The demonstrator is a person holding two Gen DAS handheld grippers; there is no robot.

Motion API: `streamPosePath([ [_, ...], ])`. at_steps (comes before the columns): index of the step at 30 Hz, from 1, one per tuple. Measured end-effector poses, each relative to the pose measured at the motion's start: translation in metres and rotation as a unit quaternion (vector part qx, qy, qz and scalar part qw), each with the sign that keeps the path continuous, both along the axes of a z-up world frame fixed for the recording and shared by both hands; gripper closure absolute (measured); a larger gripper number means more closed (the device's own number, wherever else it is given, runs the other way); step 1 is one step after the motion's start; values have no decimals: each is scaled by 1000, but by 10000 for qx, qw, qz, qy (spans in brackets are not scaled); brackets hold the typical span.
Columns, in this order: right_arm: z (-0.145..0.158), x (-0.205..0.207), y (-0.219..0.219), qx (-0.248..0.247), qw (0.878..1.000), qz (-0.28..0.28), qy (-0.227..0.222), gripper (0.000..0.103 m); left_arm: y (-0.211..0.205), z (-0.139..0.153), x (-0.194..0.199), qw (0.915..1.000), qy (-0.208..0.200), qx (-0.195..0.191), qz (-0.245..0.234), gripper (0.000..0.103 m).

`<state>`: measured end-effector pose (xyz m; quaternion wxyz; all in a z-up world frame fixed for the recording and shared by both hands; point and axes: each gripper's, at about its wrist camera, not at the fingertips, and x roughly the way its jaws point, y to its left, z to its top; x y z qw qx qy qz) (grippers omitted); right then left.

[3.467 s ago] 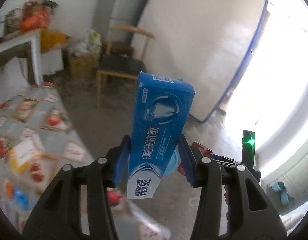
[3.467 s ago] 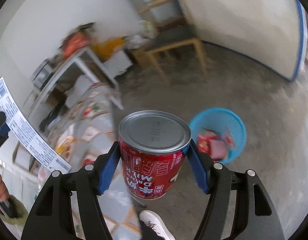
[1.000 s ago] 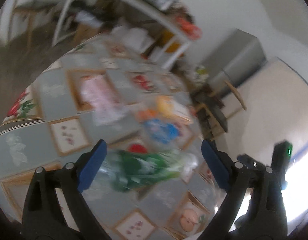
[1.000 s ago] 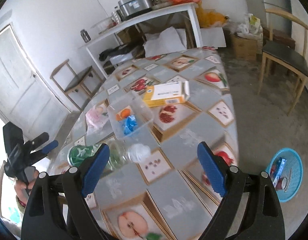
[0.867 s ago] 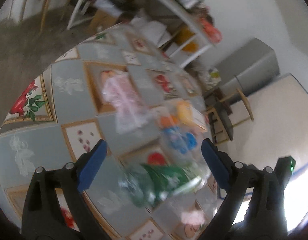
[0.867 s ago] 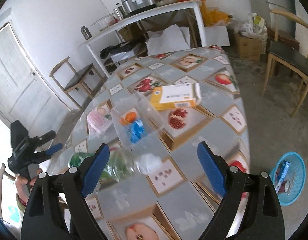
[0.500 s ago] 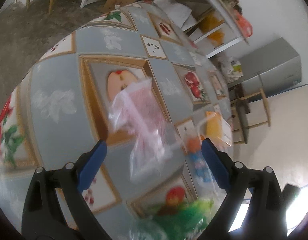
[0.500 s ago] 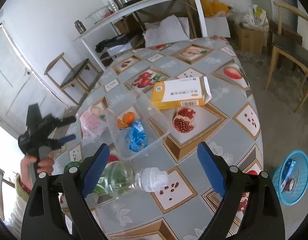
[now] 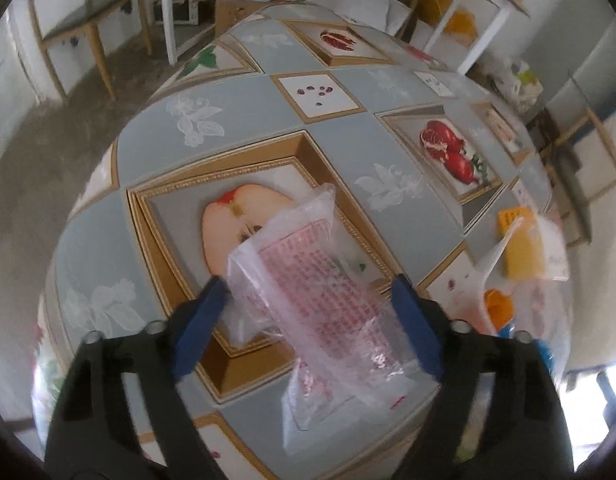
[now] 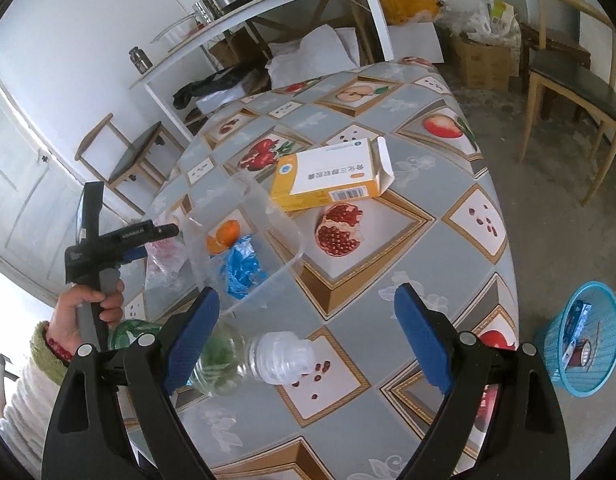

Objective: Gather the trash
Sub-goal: 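Grasp the clear plastic bag with the left tool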

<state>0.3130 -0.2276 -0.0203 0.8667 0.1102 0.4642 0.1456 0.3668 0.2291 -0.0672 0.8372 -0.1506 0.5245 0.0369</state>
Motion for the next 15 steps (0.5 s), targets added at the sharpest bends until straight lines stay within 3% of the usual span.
streamPosePath([
  [4,6,-1,0,-42,9999,32,-90,16,6,2,-2,9999,-11,105,-101,48],
  [9,21,-2,13,-6,9991,348,-235,19,18,2,-14,9998,-126,-8,-184,59],
  [13,27,10,42,167,9943,1052,52,25,24,3,-29,9994,-219,9,-261,65],
  [15,25,16,59,18,9916,1284,181,32,27,3,-37,9991,-276,49,-320,69],
])
